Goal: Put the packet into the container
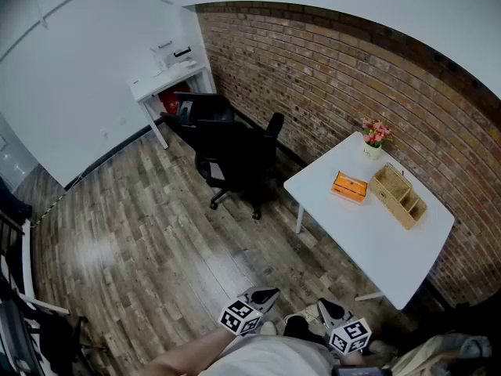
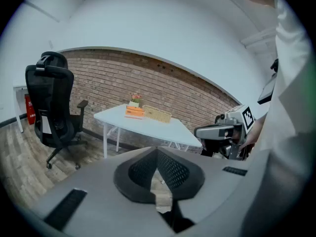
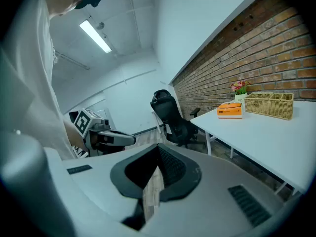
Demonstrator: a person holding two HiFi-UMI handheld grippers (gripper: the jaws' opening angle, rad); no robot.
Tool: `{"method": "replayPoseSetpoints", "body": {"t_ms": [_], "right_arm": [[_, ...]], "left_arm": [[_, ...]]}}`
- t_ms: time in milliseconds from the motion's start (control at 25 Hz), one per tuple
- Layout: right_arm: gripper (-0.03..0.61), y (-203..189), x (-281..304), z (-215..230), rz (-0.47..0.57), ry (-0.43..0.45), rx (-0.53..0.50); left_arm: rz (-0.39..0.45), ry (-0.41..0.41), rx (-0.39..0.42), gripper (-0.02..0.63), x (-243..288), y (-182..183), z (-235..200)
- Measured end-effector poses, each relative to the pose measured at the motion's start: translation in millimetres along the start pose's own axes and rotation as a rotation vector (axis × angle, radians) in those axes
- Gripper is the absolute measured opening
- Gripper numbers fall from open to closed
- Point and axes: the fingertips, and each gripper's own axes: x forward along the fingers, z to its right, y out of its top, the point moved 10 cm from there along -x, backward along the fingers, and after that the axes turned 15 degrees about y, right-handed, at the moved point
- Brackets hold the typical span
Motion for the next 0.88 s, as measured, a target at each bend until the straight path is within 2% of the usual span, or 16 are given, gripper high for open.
{"method": "replayPoseSetpoints", "body": {"t_ms": [280,880], "right_arm": [[0.011,1.6,0.8,-20.5,0.069,-0.028,0.001],[0.011,4.6,19.8,-32.0,0.034,-0.020,-0.032]], "left_arm": [[0.021,-0.012,0.017,0.011,-19.7,-6.7,-1.7],[0.050,0.008,0.015,0.011,-40.7,-11.9,-17.5]]}}
